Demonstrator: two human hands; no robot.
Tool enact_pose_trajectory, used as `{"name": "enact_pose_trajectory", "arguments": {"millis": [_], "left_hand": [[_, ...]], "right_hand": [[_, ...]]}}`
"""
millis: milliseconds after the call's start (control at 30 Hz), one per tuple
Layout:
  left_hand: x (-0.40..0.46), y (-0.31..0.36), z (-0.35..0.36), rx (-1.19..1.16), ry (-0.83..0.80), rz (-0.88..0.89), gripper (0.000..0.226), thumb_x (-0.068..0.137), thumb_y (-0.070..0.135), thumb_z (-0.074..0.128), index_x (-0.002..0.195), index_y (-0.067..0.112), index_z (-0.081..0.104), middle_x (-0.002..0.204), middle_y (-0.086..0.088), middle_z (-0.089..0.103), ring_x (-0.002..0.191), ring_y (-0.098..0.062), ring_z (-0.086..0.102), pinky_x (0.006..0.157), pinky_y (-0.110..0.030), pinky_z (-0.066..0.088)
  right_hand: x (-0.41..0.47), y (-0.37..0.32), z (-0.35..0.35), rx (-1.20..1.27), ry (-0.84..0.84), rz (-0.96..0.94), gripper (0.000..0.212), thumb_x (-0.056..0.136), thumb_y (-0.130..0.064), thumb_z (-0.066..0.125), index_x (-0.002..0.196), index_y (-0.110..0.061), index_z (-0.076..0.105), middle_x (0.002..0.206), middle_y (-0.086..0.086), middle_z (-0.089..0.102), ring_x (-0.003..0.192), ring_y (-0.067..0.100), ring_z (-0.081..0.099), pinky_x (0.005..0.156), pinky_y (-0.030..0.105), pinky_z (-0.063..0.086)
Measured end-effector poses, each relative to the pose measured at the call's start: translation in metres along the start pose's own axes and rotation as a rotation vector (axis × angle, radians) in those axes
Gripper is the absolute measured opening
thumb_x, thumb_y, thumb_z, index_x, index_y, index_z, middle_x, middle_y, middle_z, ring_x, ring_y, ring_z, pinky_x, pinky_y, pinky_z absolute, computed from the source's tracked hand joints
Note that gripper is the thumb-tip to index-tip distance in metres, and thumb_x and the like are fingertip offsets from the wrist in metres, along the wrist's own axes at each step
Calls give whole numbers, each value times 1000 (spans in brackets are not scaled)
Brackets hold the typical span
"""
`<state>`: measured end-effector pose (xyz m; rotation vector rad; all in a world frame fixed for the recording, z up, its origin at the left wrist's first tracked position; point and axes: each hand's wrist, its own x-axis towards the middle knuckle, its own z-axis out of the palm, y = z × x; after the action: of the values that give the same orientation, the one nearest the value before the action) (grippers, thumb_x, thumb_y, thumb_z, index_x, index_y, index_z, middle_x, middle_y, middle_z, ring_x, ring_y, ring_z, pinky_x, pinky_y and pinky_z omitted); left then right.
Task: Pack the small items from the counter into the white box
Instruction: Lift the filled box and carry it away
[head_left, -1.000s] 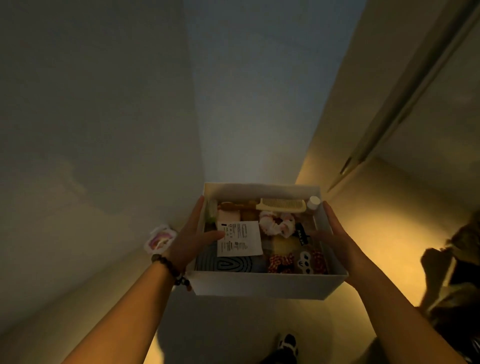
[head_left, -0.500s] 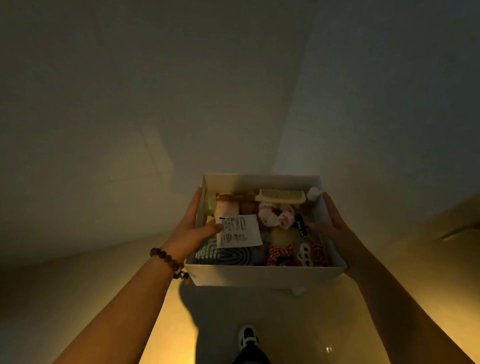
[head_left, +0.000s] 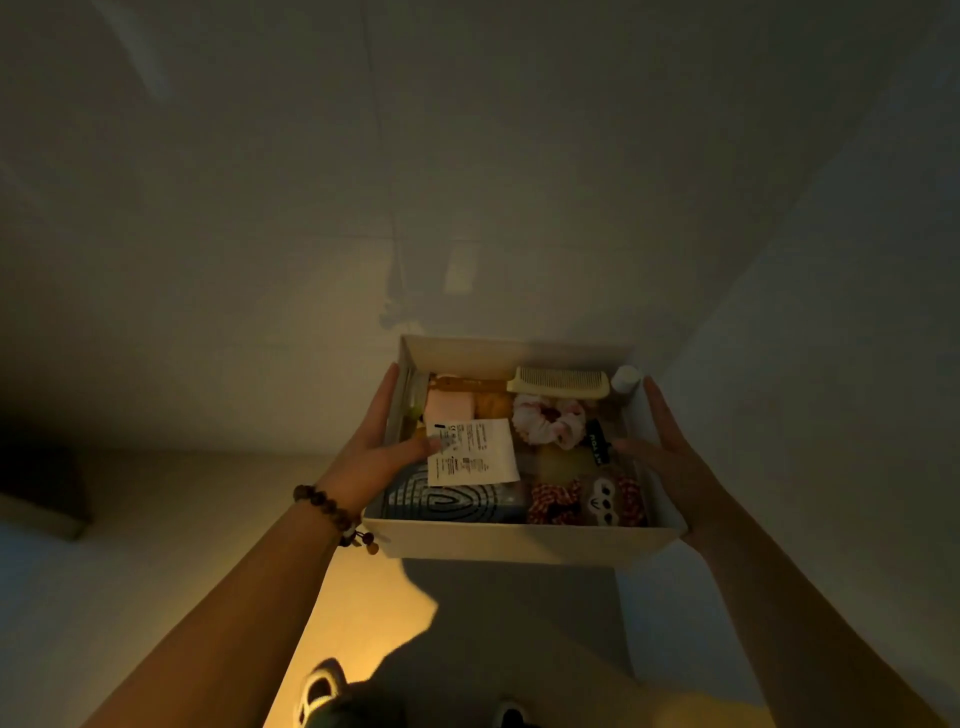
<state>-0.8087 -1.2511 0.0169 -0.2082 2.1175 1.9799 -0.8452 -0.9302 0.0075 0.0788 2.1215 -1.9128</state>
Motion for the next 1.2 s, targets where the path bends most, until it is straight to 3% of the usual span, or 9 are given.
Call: {"name": "enact_pose_trajectory", "arguments": {"millis": [133, 233, 300, 500, 633, 833, 933, 1067, 1200], "left_hand": [[19, -9, -58, 2, 17, 12, 98, 65, 38, 71, 138, 54, 7, 113, 34, 39, 87, 16, 56, 59, -10, 48], [30, -15, -115, -1, 2, 27, 96, 68, 31, 71, 138, 53, 10, 114, 32, 43, 89, 19, 56, 61, -8, 48], [36, -19, -159, 6, -7, 25, 92, 74, 25, 71, 137, 55, 10, 116, 33, 43, 93, 17, 55, 65, -10, 50], [48, -27, -276, -51, -14, 35, 89, 76, 12, 68, 137, 51, 17, 123, 18, 48, 103, 0, 59, 73, -21, 54], [51, -29, -325, 36, -18, 84, 78, 72, 17, 71, 118, 67, 32, 118, 27, 53, 104, 7, 57, 71, -14, 51], [53, -39, -356, 70, 5, 36, 80, 74, 24, 73, 113, 77, 26, 109, 46, 49, 103, 17, 51, 71, -8, 48], [56, -54, -355, 71, 38, 28, 82, 78, 18, 70, 109, 79, 25, 102, 51, 48, 98, 20, 52, 67, -7, 48], [66, -82, -355, 54, 116, 10, 84, 76, 21, 71, 112, 80, 23, 112, 41, 48, 110, 6, 53, 86, -30, 52], [81, -122, -358, 49, 138, 24, 86, 71, 31, 73, 123, 73, 19, 127, 25, 40, 119, -5, 45, 98, -46, 43]], "right_hand": [[32, -10, 54, -44, -16, -5, 77, 90, -18, 59, 144, -50, 14, 142, -34, 17, 123, -12, 28, 75, 9, 45], [51, -12, 106, -71, 11, -27, 79, 90, -19, 60, 147, -44, 11, 154, -24, 5, 138, 0, 13, 104, 27, 34], [63, -13, 145, -62, 0, -21, 79, 90, -18, 60, 147, -43, 11, 156, -20, 6, 141, 5, 11, 112, 37, 27], [102, -17, 255, -93, 25, -25, 80, 88, -12, 60, 149, -35, 13, 151, -18, 18, 133, -1, 21, 96, 16, 33], [113, -16, 303, 29, 2, -4, 80, 80, -20, 68, 143, -45, 23, 123, -38, 42, 100, -27, 47, 71, 2, 44], [128, -17, 337, 31, 27, 42, 88, 68, -41, 75, 140, -51, 26, 112, -53, 40, 96, -34, 40, 70, 0, 42], [133, -12, 338, 20, 6, 44, 89, 65, -45, 77, 138, -55, 27, 116, -50, 41, 103, -27, 42, 79, 10, 44], [144, 8, 340, 58, -12, 32, 81, 79, -21, 68, 143, -47, 25, 138, -26, 40, 122, -1, 42, 80, 14, 47], [154, 42, 349, 69, -17, 26, 72, 87, -5, 57, 137, -50, 31, 110, -41, 57, 103, -10, 57, 68, 9, 50]]}}
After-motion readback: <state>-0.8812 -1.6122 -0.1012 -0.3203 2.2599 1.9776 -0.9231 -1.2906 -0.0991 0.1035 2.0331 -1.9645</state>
